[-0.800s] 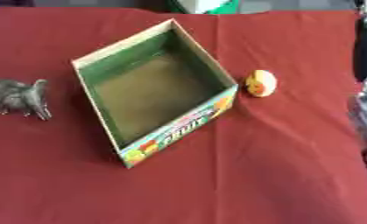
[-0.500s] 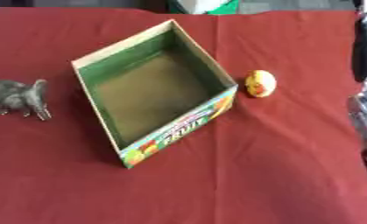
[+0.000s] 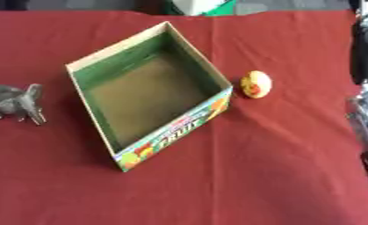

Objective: Pick up objects on the table and place them in the box.

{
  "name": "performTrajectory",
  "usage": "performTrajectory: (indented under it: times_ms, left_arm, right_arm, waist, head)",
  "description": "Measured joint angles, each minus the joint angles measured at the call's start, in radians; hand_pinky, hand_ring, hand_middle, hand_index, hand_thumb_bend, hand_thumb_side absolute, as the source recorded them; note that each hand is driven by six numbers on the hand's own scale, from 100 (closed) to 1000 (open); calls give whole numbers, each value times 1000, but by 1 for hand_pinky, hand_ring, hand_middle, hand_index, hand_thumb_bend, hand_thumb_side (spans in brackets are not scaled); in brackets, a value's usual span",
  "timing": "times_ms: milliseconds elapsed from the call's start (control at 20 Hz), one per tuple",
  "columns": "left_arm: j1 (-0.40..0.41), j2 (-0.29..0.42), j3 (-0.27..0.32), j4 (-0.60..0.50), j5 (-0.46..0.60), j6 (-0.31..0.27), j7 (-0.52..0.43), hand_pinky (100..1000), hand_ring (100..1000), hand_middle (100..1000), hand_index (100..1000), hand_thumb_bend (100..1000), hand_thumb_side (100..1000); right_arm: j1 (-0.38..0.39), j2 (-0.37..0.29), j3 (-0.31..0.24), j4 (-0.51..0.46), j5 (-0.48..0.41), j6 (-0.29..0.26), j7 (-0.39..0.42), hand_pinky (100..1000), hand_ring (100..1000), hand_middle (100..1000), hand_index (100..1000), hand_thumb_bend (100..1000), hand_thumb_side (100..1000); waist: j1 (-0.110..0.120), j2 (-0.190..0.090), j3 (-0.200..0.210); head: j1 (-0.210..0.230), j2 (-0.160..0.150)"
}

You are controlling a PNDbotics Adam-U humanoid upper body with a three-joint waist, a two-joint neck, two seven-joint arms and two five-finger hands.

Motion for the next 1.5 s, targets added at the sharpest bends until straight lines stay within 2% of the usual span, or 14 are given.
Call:
performTrajectory:
  times_ms: [250, 550, 850, 1150, 1350, 1500]
  left_arm:
    - [17, 26, -1, 0, -12, 5, 6, 654, 634, 685, 801, 100, 824]
    - [41, 50, -6, 0, -25, 9, 10, 654, 634, 686, 801, 100, 814]
    - [53, 67, -7, 0, -38, 10, 11, 654, 634, 687, 801, 100, 808]
    - [61, 89, -12, 0, -44, 15, 18, 654, 635, 688, 801, 100, 803]
    - [62, 96, -13, 0, -45, 16, 22, 653, 634, 688, 801, 100, 804]
    - [65, 96, -13, 0, -46, 16, 22, 653, 633, 688, 801, 100, 809]
  right_arm:
    - [-16, -39, 9, 0, 30, 17, 18, 759, 744, 650, 842, 100, 845]
    - [-24, -93, 26, 0, 66, 54, 66, 760, 751, 659, 844, 100, 898]
    - [-48, -157, 43, 0, 95, 76, 119, 760, 760, 676, 851, 100, 950]
    - [-102, -236, 64, 0, 118, 110, 169, 762, 772, 700, 865, 192, 985]
    - [-151, -289, 88, 0, 124, 132, 214, 766, 781, 716, 877, 237, 991]
    - [-185, -324, 109, 0, 125, 142, 264, 771, 789, 730, 888, 266, 988]
  waist:
    - [9, -2, -10]
    - [15, -24, -11]
    - [15, -28, -13]
    - [7, -34, -13]
    - [-1, -34, -11]
    - [-7, -34, -10]
  head:
    - [6, 26]
    - [11, 70]
    - [14, 75]
    - [18, 74]
    - [14, 61]
    - [-5, 44]
